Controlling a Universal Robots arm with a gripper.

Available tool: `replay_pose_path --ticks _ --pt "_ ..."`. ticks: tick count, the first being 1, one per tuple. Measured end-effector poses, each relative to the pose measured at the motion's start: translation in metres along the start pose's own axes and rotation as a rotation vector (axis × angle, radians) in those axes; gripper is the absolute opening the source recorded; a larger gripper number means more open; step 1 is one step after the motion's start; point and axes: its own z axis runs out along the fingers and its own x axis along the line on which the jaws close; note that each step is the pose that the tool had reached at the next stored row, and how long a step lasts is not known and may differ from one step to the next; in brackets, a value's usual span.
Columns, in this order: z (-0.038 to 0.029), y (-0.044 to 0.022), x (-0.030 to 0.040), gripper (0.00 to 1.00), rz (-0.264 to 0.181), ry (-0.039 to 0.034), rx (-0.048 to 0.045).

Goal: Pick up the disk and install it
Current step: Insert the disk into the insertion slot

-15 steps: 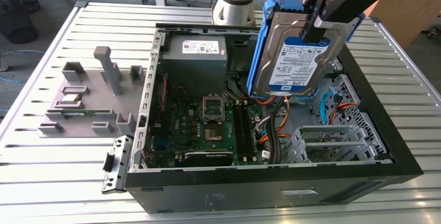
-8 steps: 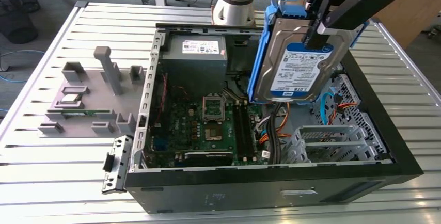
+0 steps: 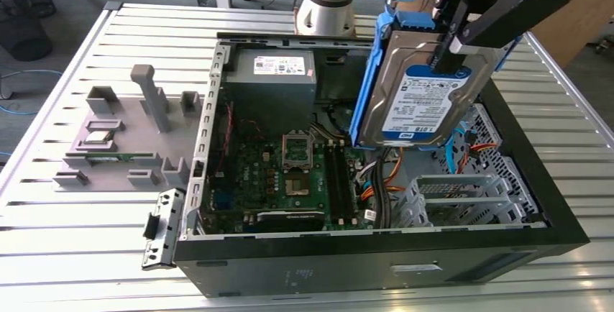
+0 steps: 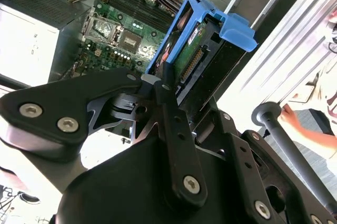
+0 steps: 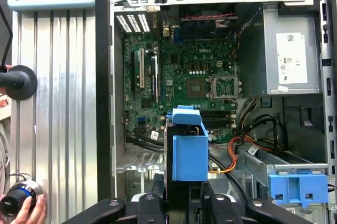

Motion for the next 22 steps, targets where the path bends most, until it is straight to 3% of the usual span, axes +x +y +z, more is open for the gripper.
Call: replay_pose_path --ticks 22 --pt "-0.0007 -0.0448 0.0022 0.35 0.000 0.0008 -0.0001"
